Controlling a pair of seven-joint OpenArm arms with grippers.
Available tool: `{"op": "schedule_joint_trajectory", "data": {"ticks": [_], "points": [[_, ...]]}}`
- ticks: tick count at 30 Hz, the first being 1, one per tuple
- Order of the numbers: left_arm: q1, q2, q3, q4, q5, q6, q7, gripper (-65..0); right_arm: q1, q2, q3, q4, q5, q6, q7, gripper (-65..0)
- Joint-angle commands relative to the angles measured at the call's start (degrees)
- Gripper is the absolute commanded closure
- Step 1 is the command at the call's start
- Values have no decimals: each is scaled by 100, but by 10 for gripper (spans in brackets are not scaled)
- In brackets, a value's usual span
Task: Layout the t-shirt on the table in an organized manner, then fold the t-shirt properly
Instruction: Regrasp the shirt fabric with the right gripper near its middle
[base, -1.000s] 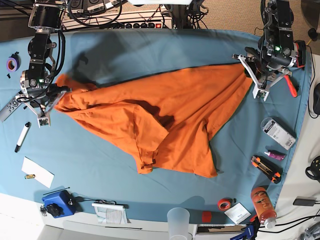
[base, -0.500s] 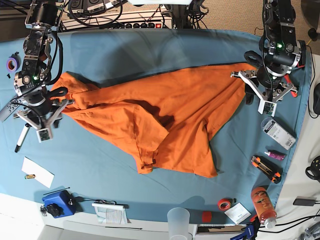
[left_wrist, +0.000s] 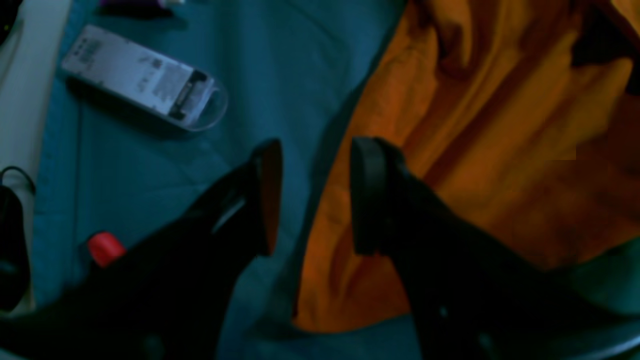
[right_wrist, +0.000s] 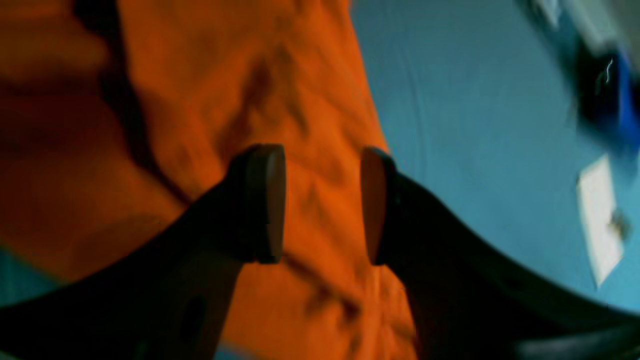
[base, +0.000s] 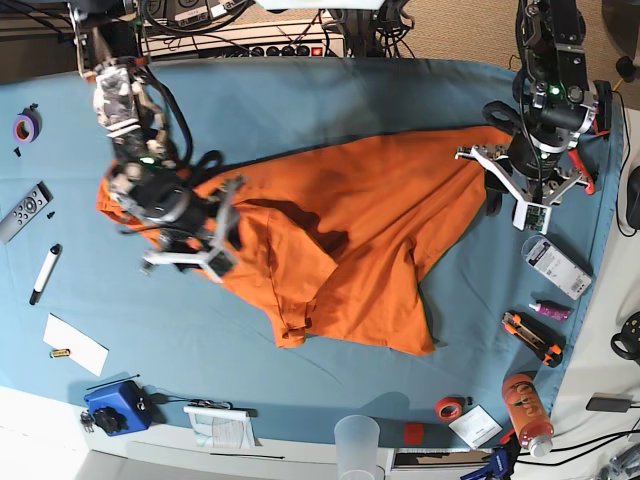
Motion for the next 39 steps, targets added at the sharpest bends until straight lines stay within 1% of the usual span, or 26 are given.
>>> {"op": "schedule_joint_trajectory", "data": {"ticks": [1,3,6,10,12,14,16,19,20,21,24,25,28,32,35,37,39], "points": [[-28,-44,-17,87,7,17,-125,-239,232,26,-166,-50,-131,-107,118,-246],[-31,-44,-17,87,4,17,-125,-239,463,-125,-531,-426,-343,-144,105,-246],[-28,-42,-17,87,7,17,-125,-239,774,-476,-846,-1163,-509,-151,109,-246],[-31,-42,-17,87,4,17,-127,-239,997,-890,-1075,-1755,-520,4,92,-246],[-28,-42,-17,87,7,17,-125,-239,1014,-1043,-1119,-1858,-564,4,79,-246],[-31,-44,-17,87,7,17,-125,-239,1005,-1137,-1121,-1919,-699,-68,59,-246],[-31,-42,-17,87,4,17,-125,-239,1008,-1161,-1121,-1989,-761,-210,48,-246],[-31,-42,-17,87,4,17,-127,-239,1005,-1158,-1119,-2063,-761,-317,44,-244],[-31,-42,-17,87,4,17,-127,-239,1003,-1156,-1119,-2063,-793,-424,44,-241],[-31,-42,-17,87,4,17,-127,-239,1008,-1161,-1119,-2063,-874,-505,44,-208],[-28,-42,-17,87,4,17,-127,-239,1008,-1161,-1119,-2061,-1158,-857,50,-38],[-28,-42,-17,87,4,17,-127,-239,1010,-1161,-1119,-2061,-1263,-979,61,0],[-31,-42,-17,87,4,17,-127,-239,1029,-1161,-1117,-2059,-1545,-1217,90,0],[-33,-42,-15,87,2,17,-157,-239,1152,-1161,-1115,-2048,-1993,-1659,83,0],[-33,-42,-15,87,-2,-2,-341,-239,1335,-1158,-1115,-2048,-2256,-1950,26,0],[-35,-42,-15,85,-50,-133,-525,-239,1482,-1161,-1097,-2048,-2256,-2020,-17,0],[-72,-44,-15,74,-225,-356,-686,-239,1626,-1161,-1036,-2048,-2256,-2057,-26,0]]}}
